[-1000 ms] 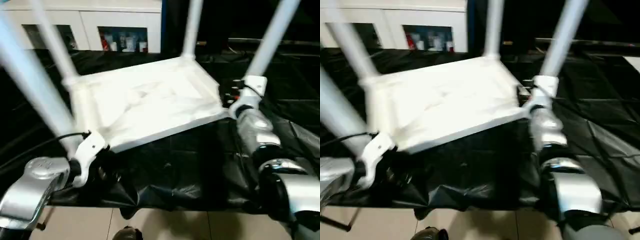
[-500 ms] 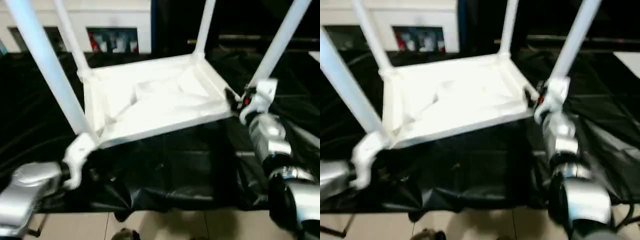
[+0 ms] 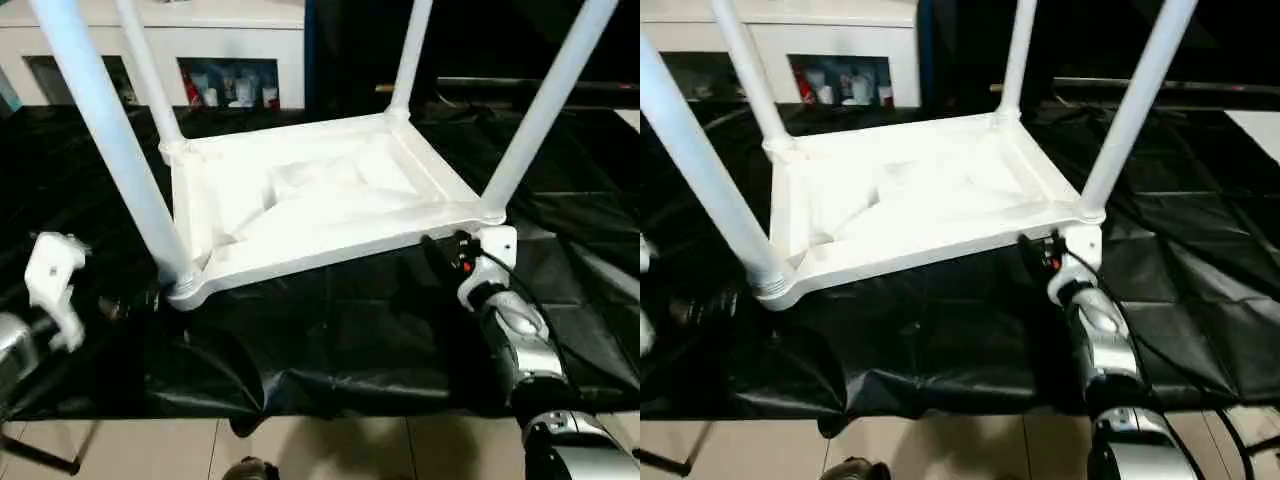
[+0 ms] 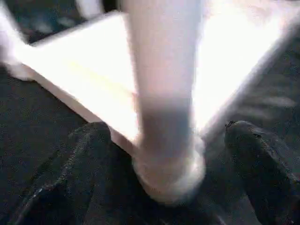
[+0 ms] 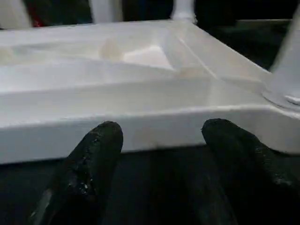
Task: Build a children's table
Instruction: Rotate table base
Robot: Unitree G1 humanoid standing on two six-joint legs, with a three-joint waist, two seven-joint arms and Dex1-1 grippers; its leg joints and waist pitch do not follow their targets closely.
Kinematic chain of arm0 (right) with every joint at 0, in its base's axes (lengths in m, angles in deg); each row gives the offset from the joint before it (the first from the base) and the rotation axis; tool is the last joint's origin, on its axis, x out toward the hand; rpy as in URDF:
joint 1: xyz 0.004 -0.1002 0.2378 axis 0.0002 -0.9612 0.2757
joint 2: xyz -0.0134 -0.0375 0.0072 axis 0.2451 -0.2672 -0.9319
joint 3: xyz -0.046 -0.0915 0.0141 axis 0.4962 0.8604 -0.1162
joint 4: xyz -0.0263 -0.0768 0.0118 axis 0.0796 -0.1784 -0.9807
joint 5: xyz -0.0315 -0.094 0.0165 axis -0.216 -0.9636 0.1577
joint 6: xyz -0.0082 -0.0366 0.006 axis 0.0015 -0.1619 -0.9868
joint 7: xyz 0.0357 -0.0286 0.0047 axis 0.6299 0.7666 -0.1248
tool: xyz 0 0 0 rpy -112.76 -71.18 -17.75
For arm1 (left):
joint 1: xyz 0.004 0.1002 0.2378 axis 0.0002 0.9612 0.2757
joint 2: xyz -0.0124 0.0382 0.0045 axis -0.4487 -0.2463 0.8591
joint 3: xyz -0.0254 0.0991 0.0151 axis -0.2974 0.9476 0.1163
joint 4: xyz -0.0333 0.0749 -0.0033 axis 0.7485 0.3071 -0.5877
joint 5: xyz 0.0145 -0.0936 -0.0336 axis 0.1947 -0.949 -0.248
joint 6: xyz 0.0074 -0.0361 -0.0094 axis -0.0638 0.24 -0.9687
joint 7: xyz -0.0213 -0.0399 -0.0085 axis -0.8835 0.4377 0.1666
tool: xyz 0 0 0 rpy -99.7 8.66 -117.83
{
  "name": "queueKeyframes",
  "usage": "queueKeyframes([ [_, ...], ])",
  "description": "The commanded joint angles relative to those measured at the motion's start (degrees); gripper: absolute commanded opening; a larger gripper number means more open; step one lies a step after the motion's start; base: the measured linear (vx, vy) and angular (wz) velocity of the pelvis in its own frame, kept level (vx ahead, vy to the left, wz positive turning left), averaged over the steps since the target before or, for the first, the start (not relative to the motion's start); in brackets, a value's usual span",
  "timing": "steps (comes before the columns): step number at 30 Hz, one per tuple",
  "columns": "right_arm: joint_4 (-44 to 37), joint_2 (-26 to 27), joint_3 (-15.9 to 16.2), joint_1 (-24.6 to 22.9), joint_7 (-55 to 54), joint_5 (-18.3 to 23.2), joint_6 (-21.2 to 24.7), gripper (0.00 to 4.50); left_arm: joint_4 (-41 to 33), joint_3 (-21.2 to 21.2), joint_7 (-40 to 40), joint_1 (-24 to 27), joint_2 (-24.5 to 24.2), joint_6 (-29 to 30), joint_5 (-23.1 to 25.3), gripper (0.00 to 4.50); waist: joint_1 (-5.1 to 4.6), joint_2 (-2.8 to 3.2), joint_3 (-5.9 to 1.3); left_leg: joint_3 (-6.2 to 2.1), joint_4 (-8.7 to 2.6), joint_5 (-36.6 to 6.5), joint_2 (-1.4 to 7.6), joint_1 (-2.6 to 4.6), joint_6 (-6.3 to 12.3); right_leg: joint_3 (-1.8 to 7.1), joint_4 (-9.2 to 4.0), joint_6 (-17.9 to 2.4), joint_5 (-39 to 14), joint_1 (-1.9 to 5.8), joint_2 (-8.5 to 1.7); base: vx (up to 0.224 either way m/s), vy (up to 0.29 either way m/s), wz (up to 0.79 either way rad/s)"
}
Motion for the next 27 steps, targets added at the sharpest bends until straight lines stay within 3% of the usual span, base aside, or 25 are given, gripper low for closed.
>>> queueKeyframes([
  [1, -2.0, 0.1, 0.0, -0.2, -1.0, -0.2, 1.3, 3.23, 0.3, 0.6, -1.4, -1.0, 0.9, -1.6, 0.4, 4.41, -0.15, 0.73, -4.20, -2.38, -5.22, -25.0, 2.45, 2.56, -4.38, 1.79, -4.25, -10.2, -16.2, 0.97, -2.64, 0.000, 0.000, 0.00],
  [4, -1.8, 0.3, 0.3, -0.1, -1.5, -0.5, 2.6, 3.23, 0.7, 1.3, -2.6, -3.8, 3.9, -2.2, -0.7, 4.41, -0.22, 0.62, -4.33, -2.28, -5.05, -23.7, 2.42, 2.48, -3.92, 1.76, -4.14, -10.5, -14.7, 1.06, -2.56, 0.000, 0.000, 0.00],
  [6, 0.2, 0.4, 1.9, 1.2, -1.1, -2.1, 4.5, 3.23, 1.7, 4.3, -2.5, -8.0, 7.6, -2.4, -2.4, 4.41, 0.03, 0.65, -4.47, -2.09, -4.78, -22.1, 2.36, 2.64, -3.50, 1.75, -4.07, -11.3, -13.0, 0.94, -2.48, 0.000, 0.000, 0.00],
  [8, 1.4, 0.4, 2.6, 2.0, -1.0, -3.0, 4.7, 3.23, 0.9, 5.2, -1.4, -8.7, 8.7, -1.9, -4.2, 4.41, -0.02, 0.73, -4.55, -2.13, -4.71, -21.2, 2.32, 2.21, -3.27, 1.67, -3.75, -11.8, -11.4, 1.23, -2.50, 0.000, 0.000, 0.00],
  [10, 4.0, 0.1, 3.6, 4.0, -0.4, -3.9, 6.5, 3.23, -2.8, 6.3, 2.5, -8.4, 10.3, -1.0, -8.9, 4.41, 0.16, 0.67, -4.77, -1.92, -4.45, -18.9, 2.38, 2.18, -2.71, 1.55, -3.42, -13.0, -8.4, 1.44, -2.45, 0.000, 0.000, 0.00],
  [13, 5.5, 0.0, 4.0, 5.0, -0.1, -4.4, 8.2, 3.23, -5.1, 7.3, 5.2, -7.5, 10.2, 0.4, -11.2, 4.41, 0.65, 0.92, -4.90, -1.63, -4.13, -16.2, 2.51, 2.06, -1.49, 1.28, -2.94, -14.4, -5.0, 1.52, -2.15, 0.000, 0.000, 0.00],
  [17, 7.6, 0.0, 4.4, 7.0, -0.3, -5.1, 8.4, 3.23, -10.1, 10.9, 11.2, -4.9, 6.6, 8.8, -15.1, 4.41, 0.81, 0.77, -4.57, -1.66, -4.46, -19.4, 2.59, 2.22, -2.71, 1.31, -3.20, -13.5, -10.6, 1.41, -2.33, 0.000, 0.000, 0.00],
  [20, 8.0, 0.1, 4.4, 7.4, -0.2, -5.0, 8.2, 3.23, -11.0, 11.7, 12.1, -4.5, 5.8, 10.1, -16.0, 4.41, 0.61, 0.84, -4.33, -1.79, -4.71, -22.0, 2.52, 2.37, -3.72, 1.35, -3.47, -12.7, -13.9, 1.21, -2.22, 0.000, 0.000, 0.00],
  [21, 9.6, 0.5, 4.6, 9.1, 0.1, -5.3, 7.8, 3.23, -13.7, 14.3, 14.2, -4.2, 4.2, 13.2, -18.1, 4.41, 0.44, 0.69, -4.37, -1.92, -4.73, -22.8, 2.56, 2.38, -4.32, 1.42, -3.31, -12.5, -15.0, 1.19, -2.42, 0.000, 0.000, 0.00],
  [26, 11.1, 2.1, 5.6, 11.5, 0.9, -6.1, 7.4, 3.23, -15.0, 18.3, 13.5, -7.1, 7.2, 14.1, -18.3, 4.41, 0.06, 0.97, -4.23, -1.89, -4.78, -24.0, 2.52, 2.55, -4.95, 1.54, -3.74, -12.2, -15.8, 1.02, -2.35, 0.000, 0.000, 0.00],
  [27, 11.5, 3.2, 6.2, 12.3, 1.3, -6.6, 7.1, 3.23, -13.7, 20.5, 12.6, -9.4, 9.7, 13.6, -17.4, 4.41, -0.14, 0.87, -4.28, -2.04, -4.85, -23.0, 2.45, 2.07, -4.77, 1.51, -3.56, -12.0, -15.0, 1.49, -2.47, 0.000, 0.000, 0.00],
])
